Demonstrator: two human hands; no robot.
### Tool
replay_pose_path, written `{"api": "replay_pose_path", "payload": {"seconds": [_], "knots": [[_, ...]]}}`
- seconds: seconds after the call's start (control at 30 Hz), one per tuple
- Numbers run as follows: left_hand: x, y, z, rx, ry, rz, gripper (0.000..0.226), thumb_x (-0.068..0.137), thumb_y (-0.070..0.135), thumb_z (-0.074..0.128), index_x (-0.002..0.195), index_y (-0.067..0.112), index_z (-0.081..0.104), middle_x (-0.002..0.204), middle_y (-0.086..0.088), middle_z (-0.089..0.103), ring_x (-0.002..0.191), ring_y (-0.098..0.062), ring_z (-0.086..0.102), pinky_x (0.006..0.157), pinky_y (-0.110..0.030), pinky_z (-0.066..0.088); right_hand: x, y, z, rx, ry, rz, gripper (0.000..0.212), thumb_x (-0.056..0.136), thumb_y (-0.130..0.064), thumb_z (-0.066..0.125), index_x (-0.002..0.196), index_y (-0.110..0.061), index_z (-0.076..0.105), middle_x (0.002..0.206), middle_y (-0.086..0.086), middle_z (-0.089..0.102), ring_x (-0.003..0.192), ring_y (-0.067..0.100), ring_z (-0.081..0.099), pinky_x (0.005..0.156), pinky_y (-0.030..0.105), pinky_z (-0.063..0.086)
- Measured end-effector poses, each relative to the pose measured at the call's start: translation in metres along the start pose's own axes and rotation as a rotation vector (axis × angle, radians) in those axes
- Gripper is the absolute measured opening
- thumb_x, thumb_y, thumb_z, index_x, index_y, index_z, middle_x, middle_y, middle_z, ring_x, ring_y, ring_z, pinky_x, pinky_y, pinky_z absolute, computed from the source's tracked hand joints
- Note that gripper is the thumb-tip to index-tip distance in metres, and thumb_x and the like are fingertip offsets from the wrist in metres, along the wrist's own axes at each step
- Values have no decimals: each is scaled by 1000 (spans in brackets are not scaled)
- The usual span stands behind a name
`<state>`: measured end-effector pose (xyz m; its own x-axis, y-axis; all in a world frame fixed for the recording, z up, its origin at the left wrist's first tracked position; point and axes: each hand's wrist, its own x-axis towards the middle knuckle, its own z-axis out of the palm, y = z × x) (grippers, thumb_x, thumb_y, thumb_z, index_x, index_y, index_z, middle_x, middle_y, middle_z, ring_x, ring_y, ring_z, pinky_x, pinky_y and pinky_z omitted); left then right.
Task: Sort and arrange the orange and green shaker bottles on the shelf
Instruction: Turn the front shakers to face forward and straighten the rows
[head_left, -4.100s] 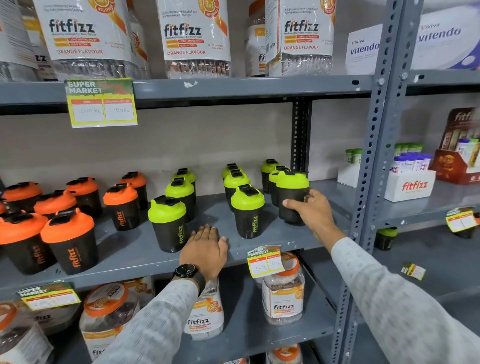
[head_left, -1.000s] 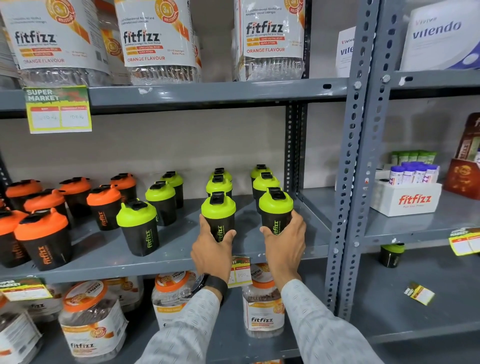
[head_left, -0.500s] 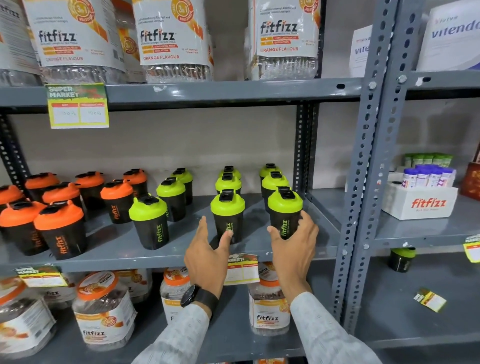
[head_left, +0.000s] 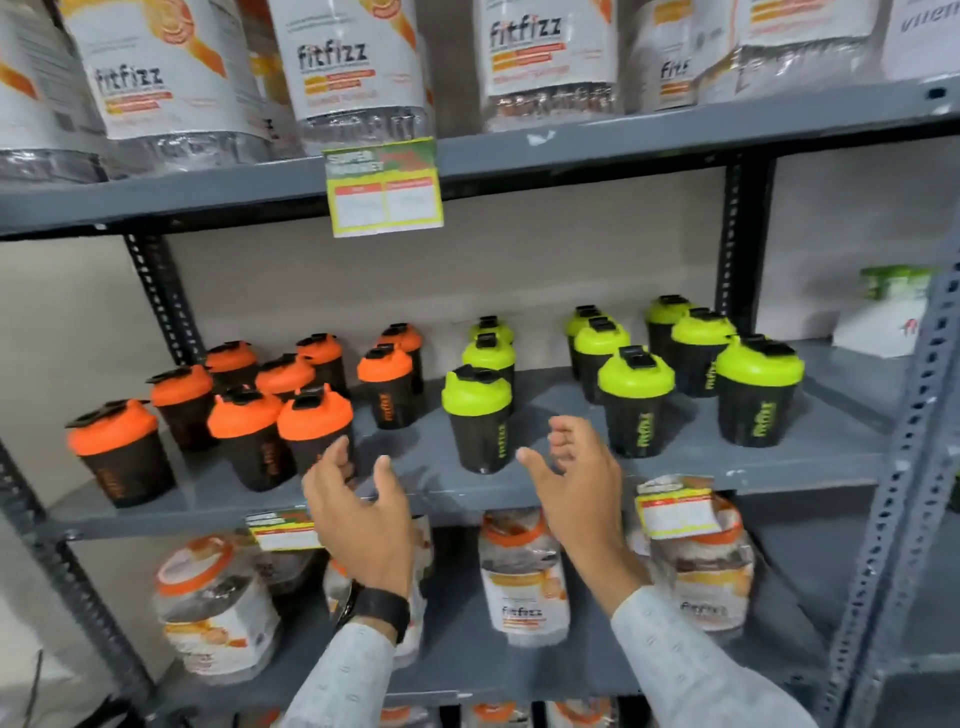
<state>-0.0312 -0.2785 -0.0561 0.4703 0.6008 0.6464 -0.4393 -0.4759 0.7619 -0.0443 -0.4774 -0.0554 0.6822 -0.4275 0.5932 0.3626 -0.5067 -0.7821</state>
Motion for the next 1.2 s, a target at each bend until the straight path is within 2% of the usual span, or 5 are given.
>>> {"api": "replay_pose_path", "payload": {"seconds": [0.17, 0.3, 0.57, 0.87, 1.2], "knots": [[49, -35, -21, 58, -37, -87, 71, 80, 20, 81, 142, 13, 48, 135, -14, 49, 127, -34, 49, 103, -46, 45, 2, -13, 45, -54, -98, 122, 98, 71, -31, 94, 153, -16, 42, 147, 11, 55, 135, 28, 53, 110, 43, 43], [63, -46, -20, 125, -140, -153, 92, 74, 28, 89, 150, 8, 40, 144, -20, 47, 134, -37, 45, 106, -48, 41, 8, -14, 61, -88, -157, 204, 115, 67, -38, 95, 160, -19, 30, 160, 10, 43, 146, 30, 42, 116, 51, 38], [68, -51, -10, 110, -219, -171, 84, 69, 36, 89, 143, 22, 51, 124, -7, 67, 115, -33, 62, 92, -45, 50, 18, -12, 80, -39, -55, 228, 85, 60, -28, 95, 134, -27, 54, 115, -7, 70, 109, 23, 70, 95, 50, 57], [44, -29, 30, 62, -374, -152, 80, 69, 37, 89, 139, 25, 52, 119, -3, 61, 115, -29, 60, 95, -48, 51, 12, -26, 79, -183, 235, 210, 85, 61, -25, 97, 132, -15, 51, 125, 7, 58, 117, 30, 56, 97, 43, 47], [38, -31, 37, 85, -360, -167, 87, 74, 40, 86, 147, 26, 44, 125, -5, 60, 120, -31, 58, 98, -50, 50, 0, -37, 100, -221, 271, 213, 90, 63, -26, 98, 136, -13, 46, 126, 10, 53, 117, 33, 53, 95, 42, 47]]}}
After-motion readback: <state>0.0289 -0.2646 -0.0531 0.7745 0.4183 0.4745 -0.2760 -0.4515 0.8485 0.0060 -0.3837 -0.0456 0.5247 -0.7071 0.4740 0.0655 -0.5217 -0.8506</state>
